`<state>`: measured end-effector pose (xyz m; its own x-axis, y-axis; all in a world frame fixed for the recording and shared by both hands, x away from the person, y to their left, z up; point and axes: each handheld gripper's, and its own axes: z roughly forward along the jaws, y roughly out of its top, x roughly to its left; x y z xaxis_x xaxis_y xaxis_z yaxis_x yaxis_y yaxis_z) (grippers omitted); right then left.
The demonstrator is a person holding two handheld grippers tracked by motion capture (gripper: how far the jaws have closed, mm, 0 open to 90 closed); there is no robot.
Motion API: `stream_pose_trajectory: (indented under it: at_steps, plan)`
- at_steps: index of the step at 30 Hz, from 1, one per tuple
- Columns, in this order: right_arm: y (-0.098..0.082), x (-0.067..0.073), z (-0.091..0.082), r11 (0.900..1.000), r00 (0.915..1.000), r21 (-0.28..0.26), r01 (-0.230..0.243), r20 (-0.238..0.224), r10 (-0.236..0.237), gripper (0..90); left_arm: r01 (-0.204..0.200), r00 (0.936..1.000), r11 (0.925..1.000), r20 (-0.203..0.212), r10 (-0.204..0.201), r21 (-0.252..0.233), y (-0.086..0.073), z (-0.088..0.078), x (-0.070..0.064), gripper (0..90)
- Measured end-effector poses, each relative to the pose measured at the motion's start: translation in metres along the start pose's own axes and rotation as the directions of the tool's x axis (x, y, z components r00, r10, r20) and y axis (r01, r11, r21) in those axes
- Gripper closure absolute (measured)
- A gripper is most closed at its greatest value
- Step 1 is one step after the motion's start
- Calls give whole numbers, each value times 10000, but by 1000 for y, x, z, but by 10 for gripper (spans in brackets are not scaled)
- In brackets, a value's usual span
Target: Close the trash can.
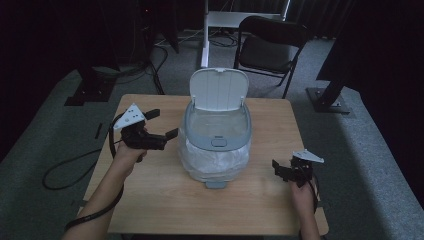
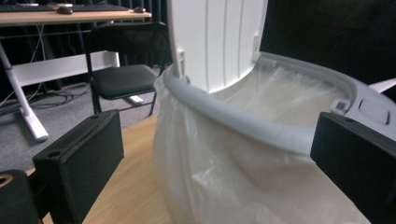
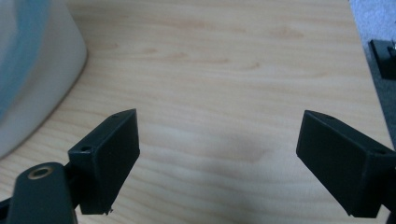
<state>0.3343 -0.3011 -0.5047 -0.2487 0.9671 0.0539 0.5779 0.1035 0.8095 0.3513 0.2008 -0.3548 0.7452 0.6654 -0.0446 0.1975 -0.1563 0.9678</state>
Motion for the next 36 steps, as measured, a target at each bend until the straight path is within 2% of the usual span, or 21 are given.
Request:
stream_pose_trajectory:
  at_steps: [5,10,16,21,30,33,36]
  plan:
    - [10,4,-4,9996,9999,-287,40,-133,-44,128,114,9999,9998,-58,-113,171,-8,-4,4,36]
    - [26,8,-9,9983,9996,-569,82,-263,-97,128,341,9983,9987,-482,-323,371,-28,-10,12,36]
    - [45,12,-15,9950,9987,-984,178,-457,-224,129,355,9964,9944,-796,-276,996,-50,-14,20,36]
    - [61,16,-17,9918,9976,-1256,243,-608,-321,129,518,9945,9909,-969,-398,1244,-63,-17,24,36]
    - [85,24,-20,9851,9945,-1709,202,-977,-373,129,913,9905,9784,-1184,-700,1854,-90,-17,31,36]
    - [93,26,-21,9847,9936,-1725,239,-1045,-424,129,920,9862,9753,-1537,-614,2007,-97,-17,32,37]
    - [101,27,-23,9819,9926,-1884,215,-1131,-435,129,1233,9825,9704,-1632,-899,2078,-104,-17,33,37]
